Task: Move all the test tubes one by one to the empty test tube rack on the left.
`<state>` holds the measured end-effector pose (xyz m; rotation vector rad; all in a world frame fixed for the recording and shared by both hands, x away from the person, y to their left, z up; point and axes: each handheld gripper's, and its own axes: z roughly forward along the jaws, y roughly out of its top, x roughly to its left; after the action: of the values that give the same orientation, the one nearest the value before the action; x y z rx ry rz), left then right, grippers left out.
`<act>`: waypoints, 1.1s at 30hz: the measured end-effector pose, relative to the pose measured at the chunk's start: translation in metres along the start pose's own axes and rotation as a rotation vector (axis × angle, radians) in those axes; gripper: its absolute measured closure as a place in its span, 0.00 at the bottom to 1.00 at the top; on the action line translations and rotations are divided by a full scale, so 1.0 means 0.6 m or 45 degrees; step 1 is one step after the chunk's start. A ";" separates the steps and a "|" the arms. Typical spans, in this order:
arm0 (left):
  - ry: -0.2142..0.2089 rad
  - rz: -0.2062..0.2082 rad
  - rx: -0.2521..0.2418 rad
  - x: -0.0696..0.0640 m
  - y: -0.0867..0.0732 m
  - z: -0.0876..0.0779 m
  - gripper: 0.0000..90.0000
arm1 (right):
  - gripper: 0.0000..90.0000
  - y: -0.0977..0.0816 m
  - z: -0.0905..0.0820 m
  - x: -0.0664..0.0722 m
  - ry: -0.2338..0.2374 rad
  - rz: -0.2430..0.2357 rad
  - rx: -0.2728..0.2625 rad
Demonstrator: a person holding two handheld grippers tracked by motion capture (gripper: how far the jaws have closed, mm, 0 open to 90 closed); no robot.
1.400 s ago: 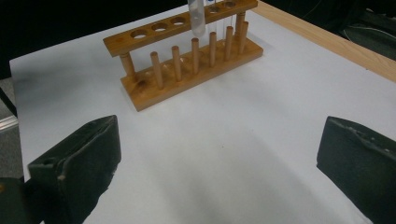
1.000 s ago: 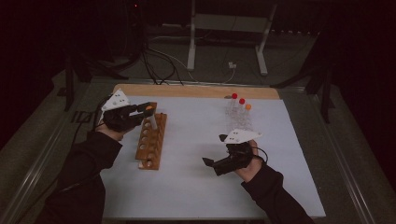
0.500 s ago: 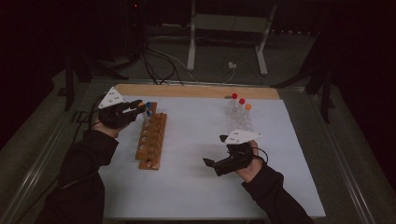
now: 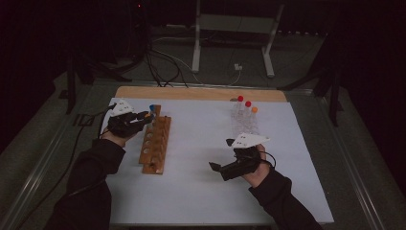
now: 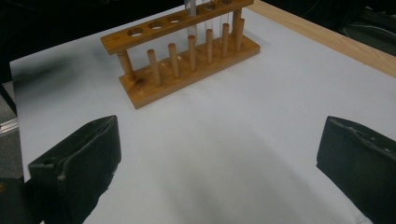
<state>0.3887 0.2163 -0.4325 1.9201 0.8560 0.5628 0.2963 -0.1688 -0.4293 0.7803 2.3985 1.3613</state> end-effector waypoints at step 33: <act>-0.197 -0.024 -0.070 -0.078 -0.006 -0.050 0.01 | 0.00 0.038 -0.086 -0.103 -0.208 0.102 -0.168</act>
<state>0.3363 0.1992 -0.4232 1.8770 0.7511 0.4167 0.3292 -0.2313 -0.3849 0.9219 2.1509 1.4114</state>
